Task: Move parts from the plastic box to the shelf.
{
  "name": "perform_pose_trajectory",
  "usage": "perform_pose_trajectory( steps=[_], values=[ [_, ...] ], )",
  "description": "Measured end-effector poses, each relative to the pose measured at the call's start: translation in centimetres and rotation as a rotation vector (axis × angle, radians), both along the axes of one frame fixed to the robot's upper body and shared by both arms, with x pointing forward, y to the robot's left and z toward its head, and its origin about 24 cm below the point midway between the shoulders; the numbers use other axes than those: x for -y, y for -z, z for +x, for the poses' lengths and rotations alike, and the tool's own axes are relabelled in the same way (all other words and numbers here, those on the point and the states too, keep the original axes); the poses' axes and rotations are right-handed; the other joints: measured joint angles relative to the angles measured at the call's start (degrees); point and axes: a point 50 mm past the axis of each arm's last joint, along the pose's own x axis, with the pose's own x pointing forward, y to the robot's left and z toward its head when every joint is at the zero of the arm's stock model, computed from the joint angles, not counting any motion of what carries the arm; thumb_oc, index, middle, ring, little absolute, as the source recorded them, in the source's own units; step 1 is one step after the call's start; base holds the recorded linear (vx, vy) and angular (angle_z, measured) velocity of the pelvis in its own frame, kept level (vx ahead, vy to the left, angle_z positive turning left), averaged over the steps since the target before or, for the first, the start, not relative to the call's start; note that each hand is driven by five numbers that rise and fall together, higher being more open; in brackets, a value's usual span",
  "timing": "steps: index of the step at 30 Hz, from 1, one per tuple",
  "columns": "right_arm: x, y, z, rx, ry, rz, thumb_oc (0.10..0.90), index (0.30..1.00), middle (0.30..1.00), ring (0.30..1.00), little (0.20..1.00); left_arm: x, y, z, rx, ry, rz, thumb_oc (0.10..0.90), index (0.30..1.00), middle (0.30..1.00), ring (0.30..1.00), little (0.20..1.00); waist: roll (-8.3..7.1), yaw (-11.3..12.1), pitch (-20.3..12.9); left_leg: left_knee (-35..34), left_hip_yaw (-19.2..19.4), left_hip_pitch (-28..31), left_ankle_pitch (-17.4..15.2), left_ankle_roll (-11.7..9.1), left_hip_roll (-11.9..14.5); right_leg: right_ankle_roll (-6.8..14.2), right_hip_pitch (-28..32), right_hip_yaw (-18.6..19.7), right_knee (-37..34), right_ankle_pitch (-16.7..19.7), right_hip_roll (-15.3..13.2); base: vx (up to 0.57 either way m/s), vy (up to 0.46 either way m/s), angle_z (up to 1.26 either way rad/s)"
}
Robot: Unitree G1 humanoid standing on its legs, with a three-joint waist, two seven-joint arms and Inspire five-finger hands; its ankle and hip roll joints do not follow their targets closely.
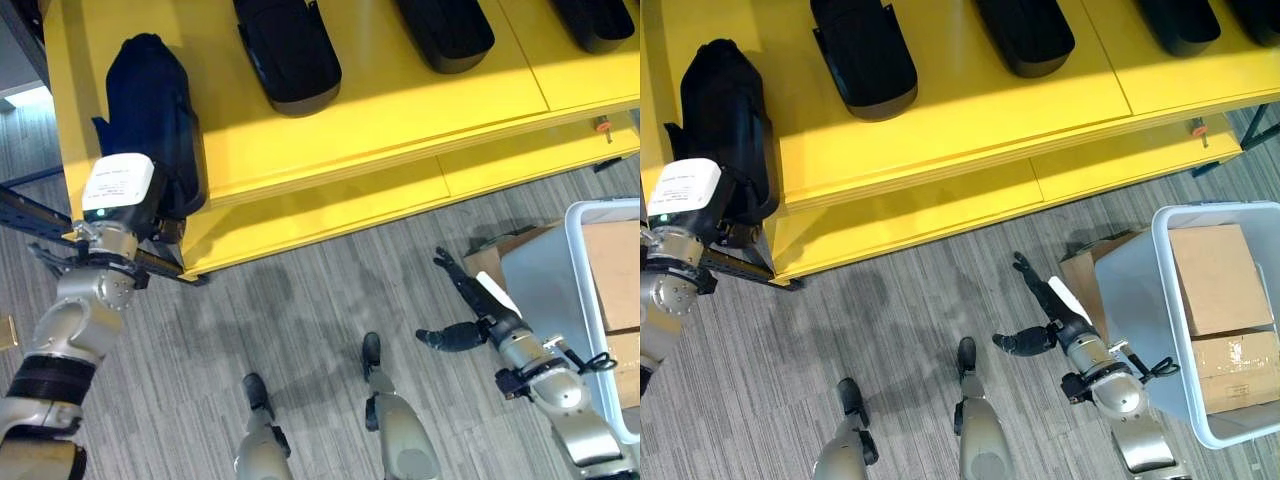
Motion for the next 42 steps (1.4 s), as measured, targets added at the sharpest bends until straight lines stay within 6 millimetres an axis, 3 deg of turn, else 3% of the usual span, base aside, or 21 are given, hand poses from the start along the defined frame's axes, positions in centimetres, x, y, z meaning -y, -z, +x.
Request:
perform_pose_trajectory(
  steps=[15,28,31,34,35,37,42],
  values=[
    [0.0,0.1,0.0,-0.014,-0.012,-0.001,0.900,1.000,1.000,1.000,1.000,-0.6,-0.6,0.0,-0.027,-0.024,-0.027,0.400,0.300,0.300,0.300,0.300,0.03,-0.1,-0.1,0.3,-0.1,0.0,0.2,0.1,0.0,-0.2,0.1,0.1,0.0,0.5,0.0,0.00,0.000,0.00],
    [0.1,0.3,-0.2,-0.033,-0.012,0.004,0.900,1.000,1.000,1.000,1.000,-1.4,-2.3,-0.3,-0.063,-0.020,0.007,0.400,0.300,0.300,0.300,0.300,0.08,0.2,-0.1,0.3,-0.1,0.1,0.4,0.1,-0.1,-0.2,0.4,-0.1,0.0,0.6,-0.1,0.00,0.000,0.00],
    [0.1,0.3,-0.2,-0.035,-0.013,0.004,0.900,1.000,1.000,1.000,1.000,-1.5,-4.0,-0.1,-0.023,-0.034,0.016,0.400,0.300,0.300,0.300,0.300,0.09,0.5,-0.1,0.4,-0.2,0.1,0.4,0.2,-0.2,-0.2,0.6,-0.4,0.0,0.6,-0.2,0.01,-0.002,0.05],
    [0.1,0.3,-0.2,-0.036,-0.012,0.006,0.900,1.000,1.000,1.000,1.000,-2.5,-7.0,-0.4,0.039,-0.080,0.061,0.400,0.300,0.300,0.300,0.300,0.12,0.4,-0.1,0.5,-0.3,0.1,0.4,0.2,-0.2,-0.2,0.8,-0.5,0.0,0.6,-0.3,0.00,-0.001,0.02],
    [0.1,0.3,-0.2,-0.038,-0.014,0.006,0.900,1.000,1.000,1.000,1.000,-2.8,-8.9,-0.6,0.092,-0.100,0.077,0.400,0.300,0.300,0.300,0.300,0.19,0.5,-0.1,0.5,-0.3,0.1,0.4,0.2,-0.3,-0.2,0.8,-0.5,0.0,0.6,-0.4,0.00,0.000,0.00],
    [0.1,0.3,-0.2,-0.040,-0.017,0.005,0.900,1.000,1.000,1.000,1.000,-2.7,-10.2,-0.7,0.139,-0.099,0.081,0.400,0.300,0.300,0.300,0.300,0.36,0.5,-0.2,0.5,-0.3,0.1,0.4,0.2,-0.4,-0.2,0.8,-0.5,0.0,0.6,-0.4,0.00,0.000,0.00],
    [0.1,0.3,-0.2,-0.039,-0.017,0.005,0.900,1.000,1.000,1.000,1.000,-2.9,-10.1,-0.7,0.135,-0.101,0.074,0.400,0.300,0.300,0.300,0.300,0.54,0.4,-0.3,0.5,-0.3,0.1,0.4,0.2,-0.4,-0.2,0.8,-0.5,0.0,0.6,-0.4,0.00,0.000,0.00]
  ],
)
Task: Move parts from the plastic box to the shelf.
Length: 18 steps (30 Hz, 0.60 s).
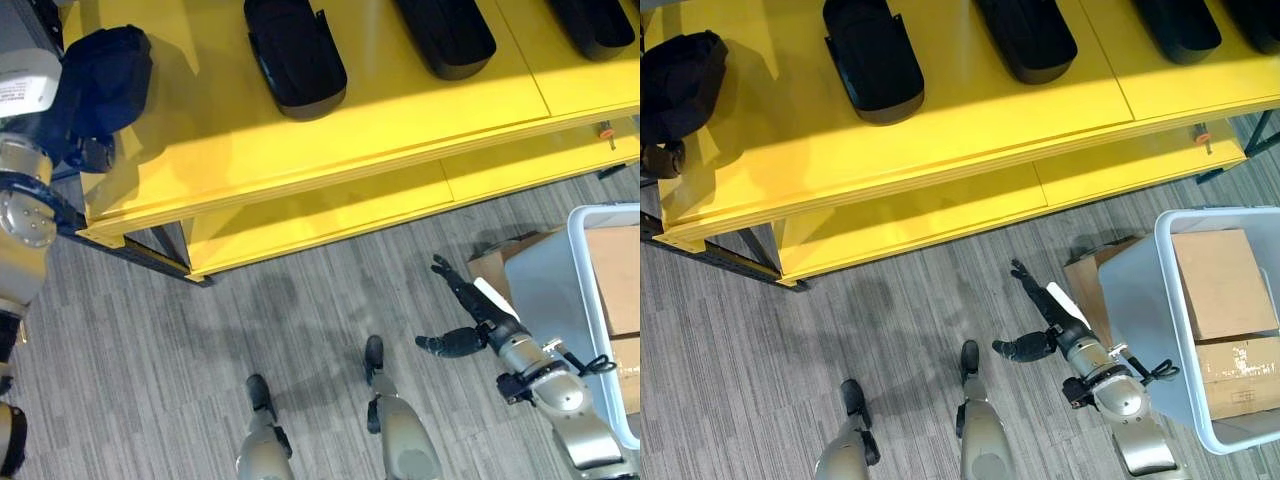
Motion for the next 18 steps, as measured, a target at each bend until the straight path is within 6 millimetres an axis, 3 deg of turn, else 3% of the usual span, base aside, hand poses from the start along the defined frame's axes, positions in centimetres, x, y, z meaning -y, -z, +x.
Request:
perform_pose_trajectory(
  steps=[11,14,18],
  values=[
    [0.1,0.3,-0.3,-0.011,0.004,-0.001,0.900,1.000,1.000,1.000,1.000,-0.3,0.9,0.4,0.025,-0.004,-0.063,0.400,0.300,0.300,0.300,0.300,0.00,-0.1,0.0,0.2,-0.1,0.0,0.0,0.0,0.0,0.0,0.2,-0.1,0.0,0.0,0.0,0.00,0.000,0.00],
    [0.2,0.5,-0.5,-0.023,0.007,-0.001,0.900,1.000,1.000,1.000,1.000,0.0,2.6,1.2,0.008,0.005,-0.123,0.400,0.300,0.300,0.300,0.300,0.00,-0.3,0.0,0.2,-0.1,0.0,0.0,0.0,0.0,0.0,0.2,0.0,0.0,0.1,0.0,0.00,0.000,0.00],
    [0.3,0.6,-0.6,-0.026,0.008,-0.006,0.900,1.000,1.000,1.000,1.000,-1.3,5.6,1.8,-0.037,-0.071,-0.207,0.400,0.300,0.300,0.300,0.300,0.06,-1.6,0.0,0.3,0.0,0.0,-0.1,0.1,0.1,-0.1,0.1,0.0,0.0,0.1,0.1,0.00,0.000,0.00]
  ],
)
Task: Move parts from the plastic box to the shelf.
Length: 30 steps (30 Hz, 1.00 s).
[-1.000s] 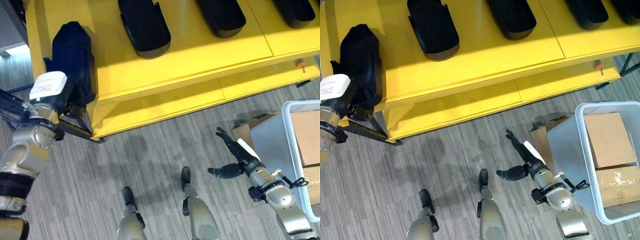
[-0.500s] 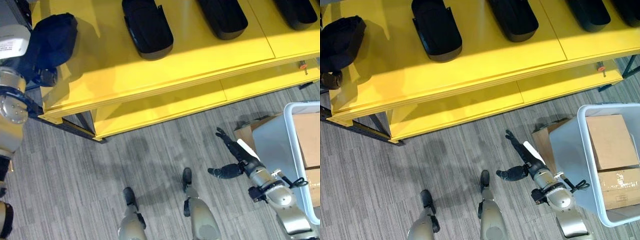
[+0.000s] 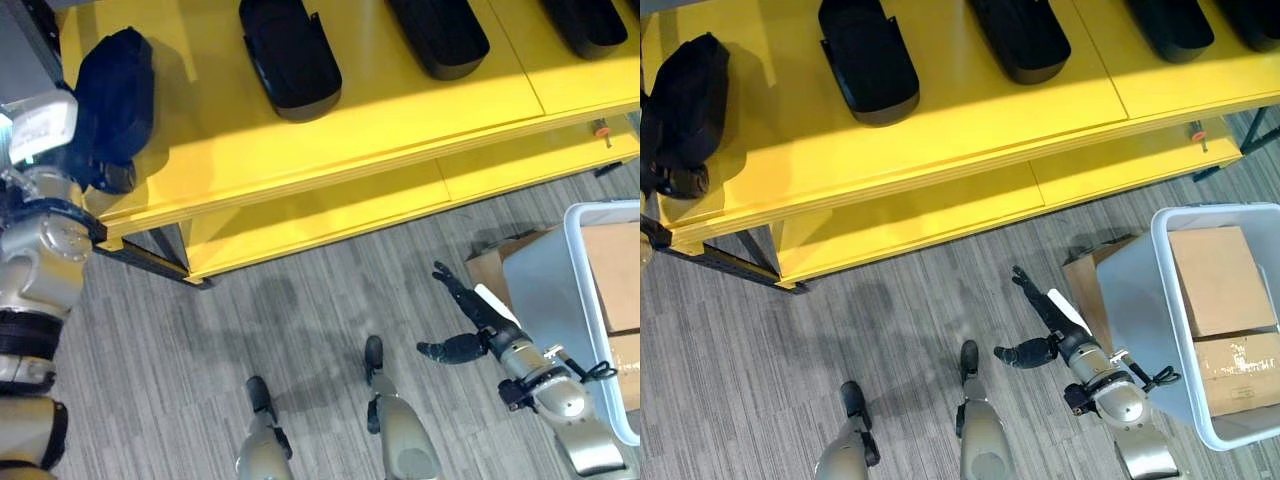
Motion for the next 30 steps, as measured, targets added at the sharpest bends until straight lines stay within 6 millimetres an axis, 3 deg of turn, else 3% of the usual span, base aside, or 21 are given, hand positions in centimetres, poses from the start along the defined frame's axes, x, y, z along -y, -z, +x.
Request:
perform_pose_trajectory(
  steps=[5,15,24,30],
  values=[
    [0.1,0.1,-0.1,-0.003,0.005,-0.005,0.900,1.000,1.000,1.000,1.000,-0.2,0.9,0.6,-0.056,-0.021,0.011,0.400,0.300,0.300,0.300,0.300,-0.02,-0.2,0.0,0.0,0.2,-0.1,0.0,0.0,0.0,0.0,-0.3,0.3,0.0,0.0,0.1,0.00,0.000,0.00],
    [0.1,0.1,-0.1,0.001,0.005,-0.006,0.900,1.000,1.000,1.000,1.000,0.5,0.1,1.2,-0.047,-0.009,0.026,0.400,0.300,0.300,0.300,0.300,-0.16,-0.3,-0.1,0.2,0.1,-1.0,0.0,0.0,0.1,-0.1,-1.0,0.4,0.0,0.2,0.1,0.00,0.000,0.00],
    [0.1,0.0,-0.2,0.004,0.003,-0.007,0.900,1.000,1.000,1.000,1.000,-0.1,0.3,1.3,-0.076,-0.042,0.023,0.400,0.300,0.300,0.300,0.300,-0.20,-0.2,-0.1,0.3,0.1,-1.1,0.0,0.0,0.1,-0.1,-1.1,0.4,0.0,0.2,0.1,0.00,0.000,0.00],
    [0.1,0.0,-0.2,0.009,0.006,-0.007,0.900,1.000,1.000,1.000,1.000,0.3,-0.8,1.8,-0.052,-0.035,0.031,0.400,0.300,0.300,0.300,0.300,-0.66,-0.3,-1.0,1.2,0.0,-3.2,-0.2,0.0,0.1,-0.2,-2.8,0.4,0.0,0.6,0.0,0.00,0.000,0.00]
  ],
)
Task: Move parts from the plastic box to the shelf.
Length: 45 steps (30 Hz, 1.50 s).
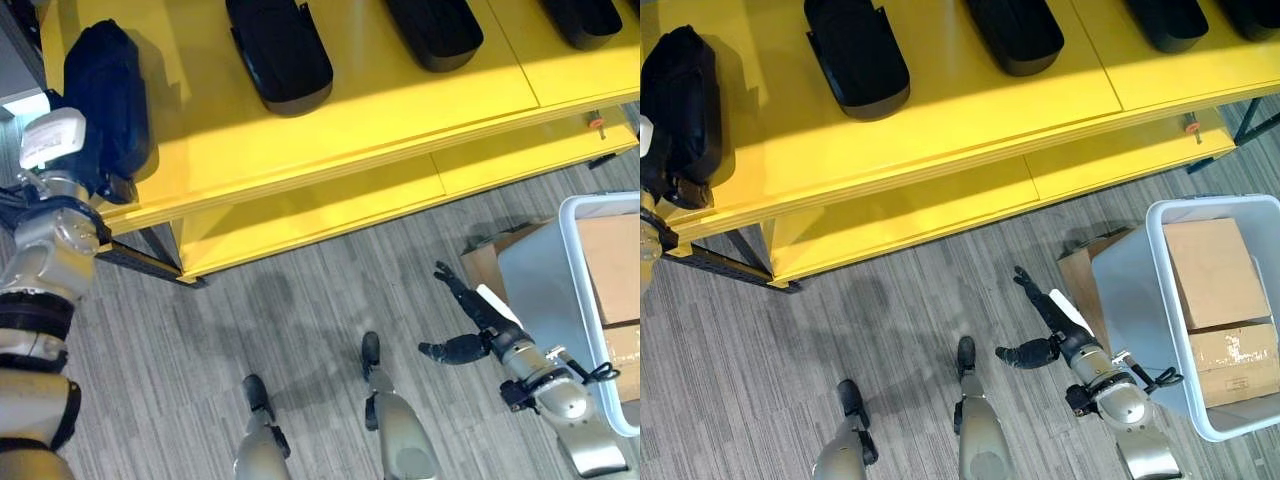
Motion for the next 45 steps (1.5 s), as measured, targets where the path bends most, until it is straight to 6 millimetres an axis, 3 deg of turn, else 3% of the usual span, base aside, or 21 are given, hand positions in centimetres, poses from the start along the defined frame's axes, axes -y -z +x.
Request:
perform_pose_trajectory(
  steps=[26,28,30,33,34,45],
  values=[
    [0.3,0.3,-0.5,-0.003,0.026,-0.007,0.900,1.000,1.000,1.000,1.000,1.3,-1.7,0.7,0.042,0.031,0.049,0.400,0.300,0.300,0.300,0.300,-0.16,-1.2,-0.1,0.8,0.1,-2.0,-0.2,0.0,-0.1,0.1,-1.9,0.3,0.0,0.4,-0.1,0.00,0.002,0.00],
    [0.3,0.4,-0.6,-0.006,0.026,-0.007,0.900,1.000,1.000,1.000,1.000,1.3,-1.7,0.7,0.042,0.031,0.050,0.520,0.467,0.467,0.467,0.467,-0.16,-1.3,-0.1,0.8,0.1,-2.0,-0.2,0.0,-0.1,0.1,-1.9,0.3,0.0,0.4,0.0,0.00,0.000,0.00],
    [0.3,0.4,-0.6,-0.006,0.026,-0.007,0.900,1.000,1.000,1.000,1.000,1.3,-1.7,0.7,0.042,0.031,0.050,0.871,0.959,0.959,0.959,0.959,-0.16,-1.2,-0.1,0.8,0.2,-2.0,-0.2,0.0,-0.1,0.1,-1.9,0.3,0.0,0.4,-0.1,0.00,0.000,0.00],
    [0.3,0.4,-0.6,-0.006,0.026,-0.007,0.900,1.000,1.000,1.000,1.000,1.3,-1.7,0.7,0.042,0.031,0.050,0.871,0.959,0.959,0.959,0.959,-0.16,-1.2,-0.1,0.8,0.1,-2.0,-0.2,0.0,-0.1,0.1,-1.9,0.3,0.0,0.4,-0.1,0.00,0.000,0.00],
    [0.3,0.4,-0.6,-0.006,0.026,-0.007,0.900,1.000,1.000,1.000,1.000,1.3,-1.7,0.7,0.042,0.031,0.050,0.900,1.000,1.000,1.000,1.000,-0.16,-1.2,-0.1,0.8,0.2,-2.0,-0.2,0.0,-0.1,0.1,-1.9,0.3,0.0,0.4,-0.1,0.00,0.000,0.00],
    [0.3,0.4,-0.6,-0.008,0.023,-0.008,0.900,1.000,1.000,1.000,1.000,1.6,-2.0,0.7,0.044,0.035,0.091,0.900,1.000,1.000,1.000,1.000,-0.15,-1.1,-0.1,1.0,0.1,-1.7,-0.2,0.1,0.0,0.0,-1.5,0.3,0.0,0.4,-0.1,0.00,0.000,0.00]
  ],
)
